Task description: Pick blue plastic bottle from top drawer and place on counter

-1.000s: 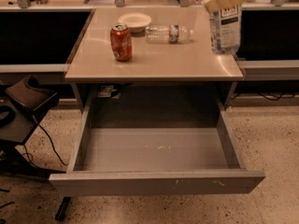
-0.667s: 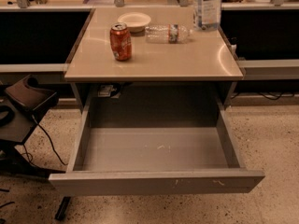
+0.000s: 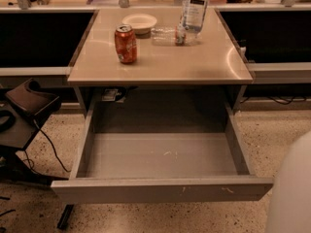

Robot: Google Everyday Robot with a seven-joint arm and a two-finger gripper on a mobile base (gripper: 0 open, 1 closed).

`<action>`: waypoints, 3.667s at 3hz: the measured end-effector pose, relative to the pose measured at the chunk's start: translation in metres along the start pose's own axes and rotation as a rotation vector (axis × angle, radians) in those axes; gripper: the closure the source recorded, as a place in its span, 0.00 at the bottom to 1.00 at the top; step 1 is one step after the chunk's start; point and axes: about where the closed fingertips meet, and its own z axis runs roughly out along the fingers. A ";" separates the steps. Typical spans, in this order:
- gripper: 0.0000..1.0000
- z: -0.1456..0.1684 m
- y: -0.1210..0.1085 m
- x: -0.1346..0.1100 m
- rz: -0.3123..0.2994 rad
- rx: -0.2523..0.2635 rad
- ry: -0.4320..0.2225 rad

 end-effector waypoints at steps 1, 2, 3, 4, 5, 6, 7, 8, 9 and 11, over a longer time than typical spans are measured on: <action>1.00 0.022 -0.030 0.045 0.143 0.082 0.013; 1.00 0.022 -0.030 0.045 0.143 0.082 0.013; 1.00 0.029 -0.039 0.051 0.154 0.143 -0.003; 1.00 0.063 -0.048 0.088 0.191 0.256 0.038; 1.00 0.104 -0.043 0.125 0.211 0.365 0.089; 1.00 0.126 -0.029 0.130 0.228 0.412 0.085; 1.00 0.126 -0.029 0.130 0.228 0.411 0.085; 0.81 0.127 -0.029 0.130 0.228 0.411 0.086; 0.57 0.127 -0.029 0.130 0.228 0.411 0.086; 0.11 0.127 -0.029 0.130 0.228 0.411 0.086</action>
Offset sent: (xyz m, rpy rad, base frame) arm 0.0261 -0.0225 -0.0343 0.0706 0.0514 -0.0925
